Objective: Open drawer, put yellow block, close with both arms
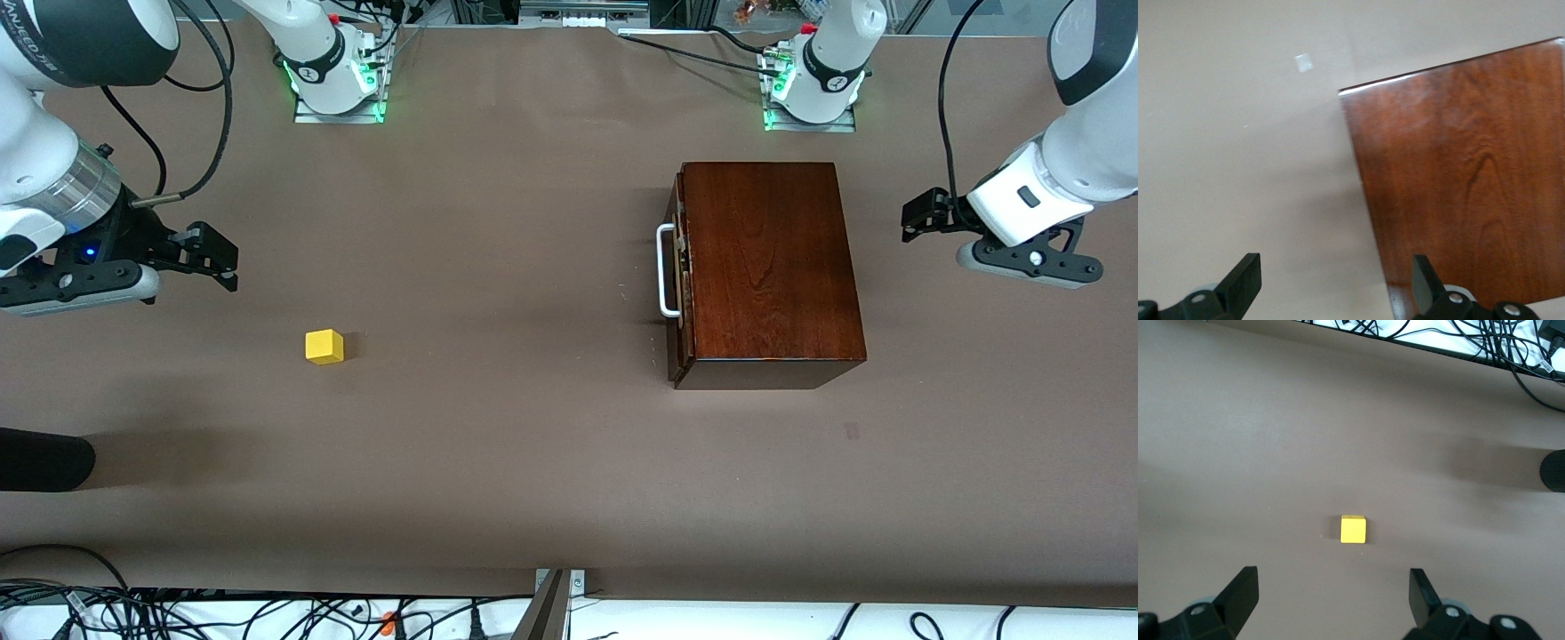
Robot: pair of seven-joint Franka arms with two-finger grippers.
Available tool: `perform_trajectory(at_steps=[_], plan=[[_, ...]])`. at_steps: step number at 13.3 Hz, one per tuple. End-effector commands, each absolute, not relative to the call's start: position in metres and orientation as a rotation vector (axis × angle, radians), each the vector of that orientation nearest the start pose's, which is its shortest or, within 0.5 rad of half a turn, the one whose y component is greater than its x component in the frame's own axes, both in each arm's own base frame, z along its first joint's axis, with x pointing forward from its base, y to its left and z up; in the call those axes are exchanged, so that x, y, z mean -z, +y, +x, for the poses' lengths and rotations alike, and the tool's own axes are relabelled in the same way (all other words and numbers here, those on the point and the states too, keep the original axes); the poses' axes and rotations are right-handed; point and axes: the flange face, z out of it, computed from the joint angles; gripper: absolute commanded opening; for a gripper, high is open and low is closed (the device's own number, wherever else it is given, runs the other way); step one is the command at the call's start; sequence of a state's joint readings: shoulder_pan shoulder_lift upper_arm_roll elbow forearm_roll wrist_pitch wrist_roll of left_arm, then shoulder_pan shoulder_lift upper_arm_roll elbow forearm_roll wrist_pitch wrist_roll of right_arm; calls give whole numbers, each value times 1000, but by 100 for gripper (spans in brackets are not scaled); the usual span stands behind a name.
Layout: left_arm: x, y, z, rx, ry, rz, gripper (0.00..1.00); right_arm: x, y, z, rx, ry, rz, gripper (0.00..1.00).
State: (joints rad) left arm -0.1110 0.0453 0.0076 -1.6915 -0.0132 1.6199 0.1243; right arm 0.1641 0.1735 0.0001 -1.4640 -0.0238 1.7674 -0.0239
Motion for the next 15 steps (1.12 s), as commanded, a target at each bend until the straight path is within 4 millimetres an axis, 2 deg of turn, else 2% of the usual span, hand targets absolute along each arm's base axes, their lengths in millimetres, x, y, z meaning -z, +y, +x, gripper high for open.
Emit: perform_trajectory(at_steps=[1,4,7,11,15], plan=[[-552,-118,555,-197,535,-3130,100,-596,104,619,217,-285,-3121,100],[-510,-186,550,-343,671,-3089,100,-596,109,619,220,-297,-3119,100],[-464,-249,551,-450,639,-3083,100,-596,110,618,220,-300,-3120,100],[-419,-328,543,-364,413,-3111,100,-596,107,619,218,-300,-3121,100],[-372,-401,520,-254,300,-3095,100,-595,109,619,218,-295,-3121,100]])
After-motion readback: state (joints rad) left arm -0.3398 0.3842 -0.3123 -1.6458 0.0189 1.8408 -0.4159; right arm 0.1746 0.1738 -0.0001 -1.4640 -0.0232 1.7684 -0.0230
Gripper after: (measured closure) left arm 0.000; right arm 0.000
